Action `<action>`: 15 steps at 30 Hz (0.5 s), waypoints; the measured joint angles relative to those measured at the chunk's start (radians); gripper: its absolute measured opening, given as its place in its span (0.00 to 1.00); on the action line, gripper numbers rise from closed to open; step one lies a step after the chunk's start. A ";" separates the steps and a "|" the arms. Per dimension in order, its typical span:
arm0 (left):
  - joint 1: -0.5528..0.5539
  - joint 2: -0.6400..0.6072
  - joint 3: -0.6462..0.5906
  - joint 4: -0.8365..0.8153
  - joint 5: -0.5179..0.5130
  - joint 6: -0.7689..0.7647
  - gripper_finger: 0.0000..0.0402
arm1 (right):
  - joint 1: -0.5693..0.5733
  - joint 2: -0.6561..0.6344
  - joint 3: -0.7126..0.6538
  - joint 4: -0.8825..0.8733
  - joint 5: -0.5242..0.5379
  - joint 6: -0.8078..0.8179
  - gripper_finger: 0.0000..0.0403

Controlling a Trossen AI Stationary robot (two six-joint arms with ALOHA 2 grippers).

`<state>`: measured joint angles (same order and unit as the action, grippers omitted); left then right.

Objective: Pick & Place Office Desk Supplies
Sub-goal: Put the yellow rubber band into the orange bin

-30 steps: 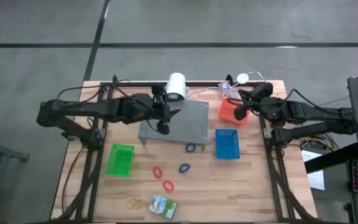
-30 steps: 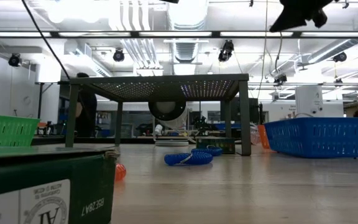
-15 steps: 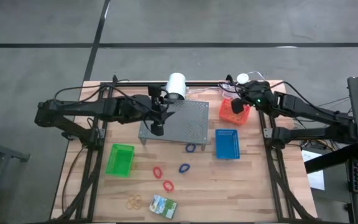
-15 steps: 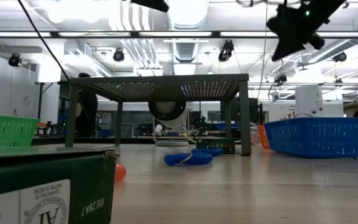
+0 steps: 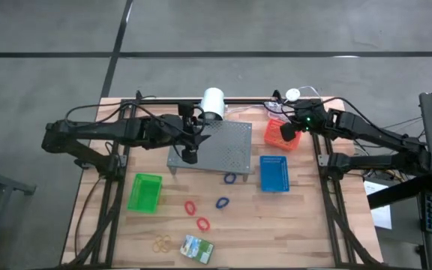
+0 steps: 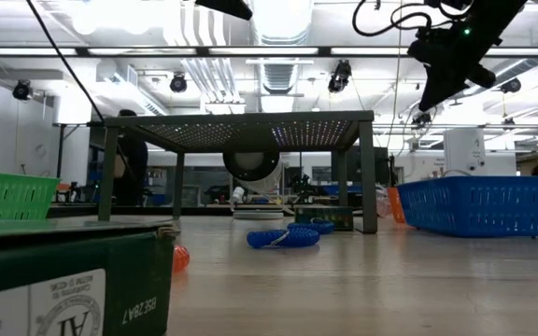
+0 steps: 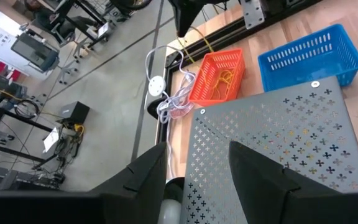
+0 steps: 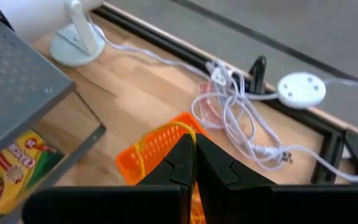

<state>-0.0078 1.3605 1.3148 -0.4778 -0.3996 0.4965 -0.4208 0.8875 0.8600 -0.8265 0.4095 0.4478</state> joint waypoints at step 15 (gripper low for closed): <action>0.000 0.000 0.000 0.000 0.000 0.000 0.44 | -0.003 0.000 -0.074 -0.037 0.008 0.059 0.02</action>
<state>-0.0078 1.3605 1.3148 -0.4778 -0.3996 0.4965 -0.4240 0.8875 0.7863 -0.8633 0.4175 0.5064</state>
